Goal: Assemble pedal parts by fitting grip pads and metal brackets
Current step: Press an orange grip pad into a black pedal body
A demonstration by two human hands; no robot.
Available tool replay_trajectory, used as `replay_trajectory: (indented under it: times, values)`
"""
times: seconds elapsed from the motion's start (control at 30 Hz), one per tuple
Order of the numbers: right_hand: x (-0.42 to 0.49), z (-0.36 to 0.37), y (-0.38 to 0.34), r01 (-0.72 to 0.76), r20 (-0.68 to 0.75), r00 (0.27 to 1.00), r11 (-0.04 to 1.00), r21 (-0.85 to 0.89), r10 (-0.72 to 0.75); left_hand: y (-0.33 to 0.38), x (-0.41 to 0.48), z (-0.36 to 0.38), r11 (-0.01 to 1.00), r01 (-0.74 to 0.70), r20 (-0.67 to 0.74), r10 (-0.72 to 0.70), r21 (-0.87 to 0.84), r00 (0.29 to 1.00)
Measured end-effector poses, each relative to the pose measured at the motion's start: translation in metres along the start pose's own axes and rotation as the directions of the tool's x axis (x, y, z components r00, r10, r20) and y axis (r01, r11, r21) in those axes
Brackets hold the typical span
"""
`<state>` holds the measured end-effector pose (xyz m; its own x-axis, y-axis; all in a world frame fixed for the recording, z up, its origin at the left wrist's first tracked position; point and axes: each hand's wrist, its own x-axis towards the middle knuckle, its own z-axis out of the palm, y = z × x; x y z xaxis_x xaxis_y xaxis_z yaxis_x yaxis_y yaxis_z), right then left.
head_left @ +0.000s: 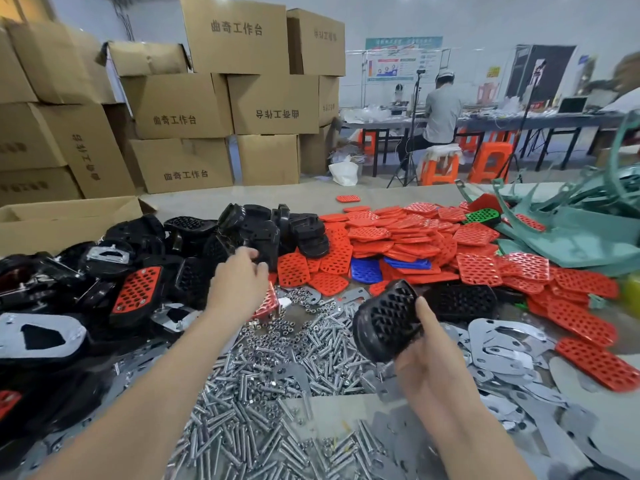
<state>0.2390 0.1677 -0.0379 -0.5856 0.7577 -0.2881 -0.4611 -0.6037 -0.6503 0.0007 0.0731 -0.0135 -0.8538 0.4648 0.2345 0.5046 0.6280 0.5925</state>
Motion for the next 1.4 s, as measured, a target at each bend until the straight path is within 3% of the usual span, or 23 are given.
replay_trajectory:
  times: [0.13, 0.27, 0.4, 0.5, 0.57, 0.63, 0.73, 0.8, 0.87, 1.23, 1.4]
  values:
    - [0.0, -0.001, -0.003, -0.131, 0.056, 0.991, 0.977, 0.168, 0.124, 0.015, 0.021, 0.033, 0.956, -0.013, 0.173, -0.04, 0.295, 0.984]
    - [0.005, -0.005, -0.001, -0.14, 0.072, 0.99, 0.953, 0.27, 0.125, 0.025, 0.042, 0.058, 0.946, 0.084, 0.145, -0.134, 0.312, 0.98]
    - [0.004, -0.008, -0.006, -0.111, 0.131, 0.987, 0.98, 0.167, 0.09, 0.035, 0.046, 0.069, 0.937, 0.15, 0.166, -0.21, 0.317, 0.963]
    - [0.003, -0.007, -0.005, -0.042, 0.138, 0.99, 0.992, 0.12, 0.025, 0.031, 0.042, 0.059, 0.976, 0.173, 0.071, -0.184, 0.129, 0.98]
    - [0.004, -0.004, -0.001, -0.003, 0.143, 0.99, 0.993, 0.117, -0.014, 0.026, 0.031, 0.041, 0.968, 0.163, 0.065, -0.154, -0.19, 0.986]
    - [0.005, 0.0, 0.003, 0.011, 0.156, 0.987, 0.996, 0.086, -0.024, 0.024, 0.001, 0.02, 0.81, 0.2, 0.156, -0.136, -0.551, 0.978]
    - [0.001, 0.003, 0.012, 0.03, 0.203, 0.979, 0.999, -0.034, -0.022, 0.017, -0.064, 0.001, 0.578, 0.232, 0.252, -0.047, -0.783, 0.967]
    - [-0.002, 0.005, 0.018, 0.057, 0.258, 0.966, 0.994, -0.097, -0.03, 0.011, -0.102, -0.003, 0.482, 0.24, 0.276, 0.004, -0.843, 0.961]
    - [-0.005, 0.006, 0.023, 0.085, 0.313, 0.949, 0.989, -0.125, -0.042, 0.006, -0.125, 0.0, 0.453, 0.225, 0.256, 0.009, -0.863, 0.967]
    - [-0.003, 0.003, 0.024, 0.163, 0.398, 0.916, 0.956, -0.244, -0.054, -0.001, -0.133, 0.002, 0.539, 0.222, 0.246, -0.028, -0.812, 0.969]
    - [-0.006, 0.003, 0.024, 0.17, 0.41, 0.911, 0.941, -0.291, -0.038, -0.002, -0.132, -0.001, 0.578, 0.149, 0.197, 0.02, -0.802, 0.98]
